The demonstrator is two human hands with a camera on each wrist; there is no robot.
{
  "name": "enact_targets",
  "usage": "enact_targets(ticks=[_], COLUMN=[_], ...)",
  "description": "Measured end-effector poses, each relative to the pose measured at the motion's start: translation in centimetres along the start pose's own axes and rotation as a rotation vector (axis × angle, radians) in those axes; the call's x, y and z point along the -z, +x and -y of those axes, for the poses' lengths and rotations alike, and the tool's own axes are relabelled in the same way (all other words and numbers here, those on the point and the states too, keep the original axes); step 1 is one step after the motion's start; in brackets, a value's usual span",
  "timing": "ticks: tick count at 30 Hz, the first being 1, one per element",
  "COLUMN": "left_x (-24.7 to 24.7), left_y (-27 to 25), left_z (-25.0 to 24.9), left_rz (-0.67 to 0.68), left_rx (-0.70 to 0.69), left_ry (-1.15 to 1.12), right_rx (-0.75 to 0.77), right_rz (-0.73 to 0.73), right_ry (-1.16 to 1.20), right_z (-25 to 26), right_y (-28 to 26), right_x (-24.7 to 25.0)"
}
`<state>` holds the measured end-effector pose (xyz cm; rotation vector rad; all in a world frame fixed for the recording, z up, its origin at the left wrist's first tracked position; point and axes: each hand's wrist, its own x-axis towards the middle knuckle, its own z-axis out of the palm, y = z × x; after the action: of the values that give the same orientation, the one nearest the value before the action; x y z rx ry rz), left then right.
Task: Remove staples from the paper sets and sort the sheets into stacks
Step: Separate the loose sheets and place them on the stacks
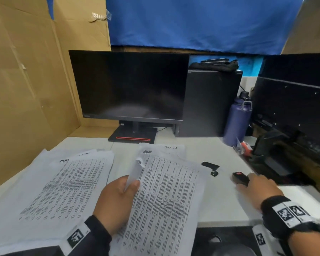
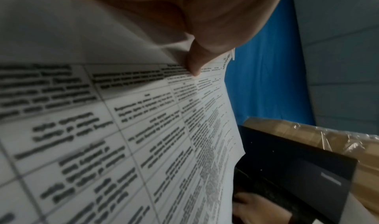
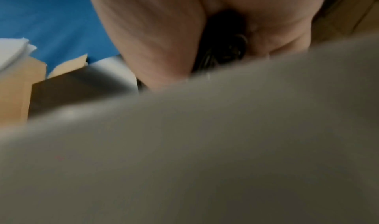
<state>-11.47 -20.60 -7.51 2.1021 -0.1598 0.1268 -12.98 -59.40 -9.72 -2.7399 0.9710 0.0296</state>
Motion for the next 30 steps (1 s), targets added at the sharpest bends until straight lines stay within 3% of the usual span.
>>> enact_targets(ticks=[3,7,10,15,21,30], left_x=[-0.4,-1.1,-1.9,-3.1,-3.7,-3.8], left_y=[-0.5,-1.0,-1.6,-3.2,-4.2,-4.7], left_z=[-0.2,0.0,0.0,-0.6,-1.1,-1.8], left_rz=[0.035,0.060,0.095,0.173,0.241,0.240], left_rx=[-0.034,-0.047,-0.074,-0.151,-0.209,-0.207], left_ry=[0.061,0.077,0.126,0.200,0.225,0.168], right_rx=[0.040,0.247,0.340,0.392,0.387,0.384], right_rz=[-0.067,-0.090,-0.132,-0.259,-0.255,-0.257], right_ry=[0.443,1.366,1.682,1.655,1.510,1.407], right_z=[1.4,5.6,9.2,12.1,12.8,12.6], right_y=[-0.5,-4.6,-9.0,-12.9,-14.2,-14.2], right_x=[1.8,4.6,5.6,4.9,3.8,3.5])
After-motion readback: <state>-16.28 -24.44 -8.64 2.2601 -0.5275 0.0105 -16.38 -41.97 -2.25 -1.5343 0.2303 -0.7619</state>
